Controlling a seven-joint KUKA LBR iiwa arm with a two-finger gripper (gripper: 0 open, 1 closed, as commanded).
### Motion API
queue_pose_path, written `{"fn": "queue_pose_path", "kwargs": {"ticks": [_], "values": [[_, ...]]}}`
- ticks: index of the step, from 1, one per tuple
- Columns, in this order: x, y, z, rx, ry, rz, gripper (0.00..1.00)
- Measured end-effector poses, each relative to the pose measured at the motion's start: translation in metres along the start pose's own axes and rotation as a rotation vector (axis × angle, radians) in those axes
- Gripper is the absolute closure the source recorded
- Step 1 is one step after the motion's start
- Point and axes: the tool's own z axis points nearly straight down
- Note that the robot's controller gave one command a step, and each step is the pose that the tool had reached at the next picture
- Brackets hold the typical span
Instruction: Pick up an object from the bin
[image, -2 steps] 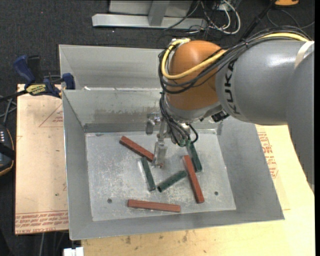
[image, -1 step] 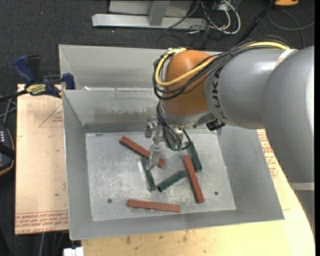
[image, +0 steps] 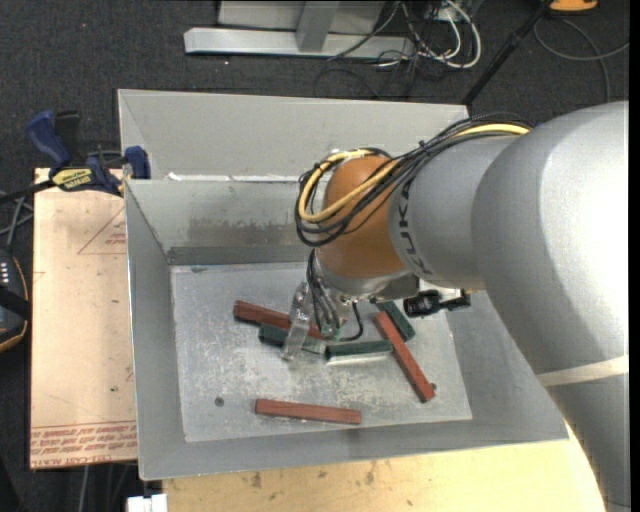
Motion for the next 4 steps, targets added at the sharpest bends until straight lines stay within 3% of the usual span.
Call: {"fn": "queue_pose_path", "kwargs": {"ticks": [1,2,3,4], "values": [[0.0,0.0,0.0,0.0,0.0,0.0,1.0],[-0.011,0.005,-0.137,0.002,-0.003,-0.027,1.0],[-0.011,0.005,-0.136,0.002,-0.002,-0.026,0.0],[-0.011,0.005,-0.136,0.002,-0.002,-0.026,0.0]]}}
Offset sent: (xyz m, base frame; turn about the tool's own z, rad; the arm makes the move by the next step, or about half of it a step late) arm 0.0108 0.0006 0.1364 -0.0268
